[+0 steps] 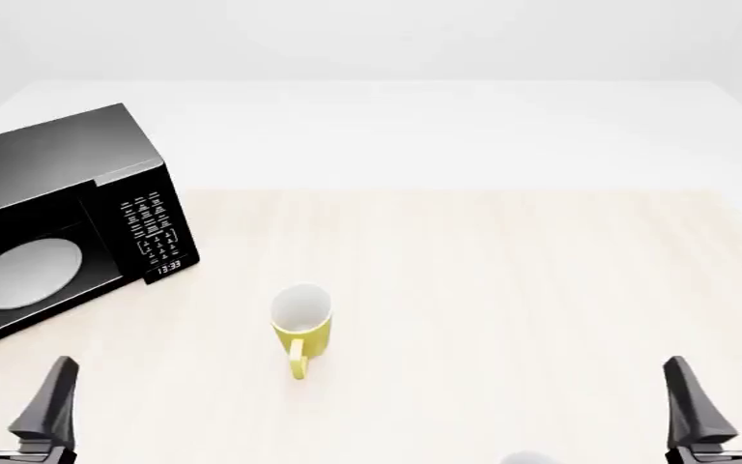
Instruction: Put the yellow and white mug in the microwave and close it.
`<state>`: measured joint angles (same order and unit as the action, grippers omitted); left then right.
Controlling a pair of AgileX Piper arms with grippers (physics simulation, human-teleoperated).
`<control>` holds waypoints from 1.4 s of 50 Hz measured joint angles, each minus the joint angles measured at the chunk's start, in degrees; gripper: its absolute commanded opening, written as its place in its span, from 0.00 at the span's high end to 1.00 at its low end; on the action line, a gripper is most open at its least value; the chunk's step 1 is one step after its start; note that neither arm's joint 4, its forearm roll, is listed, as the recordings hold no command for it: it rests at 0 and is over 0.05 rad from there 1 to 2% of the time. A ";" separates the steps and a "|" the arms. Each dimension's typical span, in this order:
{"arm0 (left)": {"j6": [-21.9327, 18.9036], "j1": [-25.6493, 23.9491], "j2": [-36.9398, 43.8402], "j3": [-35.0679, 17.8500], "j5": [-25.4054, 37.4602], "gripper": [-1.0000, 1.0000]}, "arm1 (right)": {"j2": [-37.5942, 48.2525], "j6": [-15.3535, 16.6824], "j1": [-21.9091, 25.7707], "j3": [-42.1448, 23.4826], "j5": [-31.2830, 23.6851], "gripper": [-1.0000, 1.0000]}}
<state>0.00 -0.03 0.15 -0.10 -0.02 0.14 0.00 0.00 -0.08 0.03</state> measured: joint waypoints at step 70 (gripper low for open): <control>5.41 -14.90 21.96 -14.78 5.81 0.00 | 0.35 0.03 -0.03 -0.16 0.08 0.00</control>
<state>5.41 -14.93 22.12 -14.88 5.79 0.49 0.03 -0.02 -0.24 0.11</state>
